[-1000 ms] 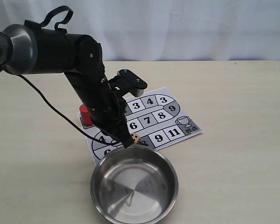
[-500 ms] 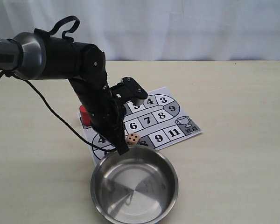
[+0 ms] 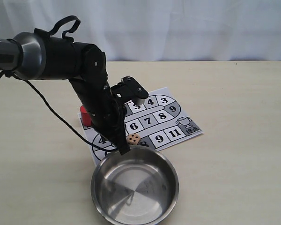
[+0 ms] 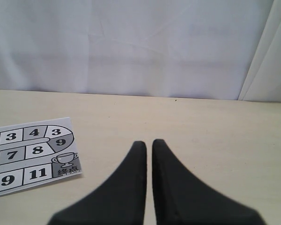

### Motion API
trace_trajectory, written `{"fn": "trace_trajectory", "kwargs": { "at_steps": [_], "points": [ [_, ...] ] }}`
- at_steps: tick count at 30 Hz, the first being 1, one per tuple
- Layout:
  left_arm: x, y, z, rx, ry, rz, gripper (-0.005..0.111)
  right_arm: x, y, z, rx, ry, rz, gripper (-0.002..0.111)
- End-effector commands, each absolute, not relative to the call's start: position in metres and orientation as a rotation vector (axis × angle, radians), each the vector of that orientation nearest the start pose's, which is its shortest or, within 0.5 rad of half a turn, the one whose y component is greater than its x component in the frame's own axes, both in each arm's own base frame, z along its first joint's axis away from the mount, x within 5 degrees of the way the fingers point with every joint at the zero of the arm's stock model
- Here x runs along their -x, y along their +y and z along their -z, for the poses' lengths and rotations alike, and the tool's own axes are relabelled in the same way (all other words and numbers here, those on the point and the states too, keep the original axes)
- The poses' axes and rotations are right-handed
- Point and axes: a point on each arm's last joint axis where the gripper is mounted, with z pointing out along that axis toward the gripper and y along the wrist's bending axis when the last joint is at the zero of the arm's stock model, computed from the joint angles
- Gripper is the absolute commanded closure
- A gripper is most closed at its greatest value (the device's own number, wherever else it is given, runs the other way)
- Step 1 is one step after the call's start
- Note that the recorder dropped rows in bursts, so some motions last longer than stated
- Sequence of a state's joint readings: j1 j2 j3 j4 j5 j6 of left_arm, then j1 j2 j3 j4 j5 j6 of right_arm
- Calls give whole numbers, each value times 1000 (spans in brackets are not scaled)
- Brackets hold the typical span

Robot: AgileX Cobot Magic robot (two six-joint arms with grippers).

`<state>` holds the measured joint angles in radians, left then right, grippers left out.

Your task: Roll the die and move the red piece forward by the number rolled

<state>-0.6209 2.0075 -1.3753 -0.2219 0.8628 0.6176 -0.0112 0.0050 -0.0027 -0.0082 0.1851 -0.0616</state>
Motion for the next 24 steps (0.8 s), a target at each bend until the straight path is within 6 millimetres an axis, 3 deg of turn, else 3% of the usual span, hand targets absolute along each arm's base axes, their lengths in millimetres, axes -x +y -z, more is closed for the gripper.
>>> {"fn": "trace_trajectory", "kwargs": {
  "at_steps": [1, 7, 13, 24],
  "points": [
    [-310, -245, -172, -1507, 2558, 288, 107, -56, -1, -196, 52, 1669, 63, 104],
    [-310, -237, -204, -1396, 2575, 294, 104, -56, -1, -196, 52, 1669, 63, 104],
    [-324, -205, -229, -1180, 2609, 286, 82, -56, -1, -196, 52, 1669, 63, 104],
    [-358, -156, -233, -978, 2576, 155, 54, -56, -1, -196, 52, 1669, 63, 104]
  ]
}}
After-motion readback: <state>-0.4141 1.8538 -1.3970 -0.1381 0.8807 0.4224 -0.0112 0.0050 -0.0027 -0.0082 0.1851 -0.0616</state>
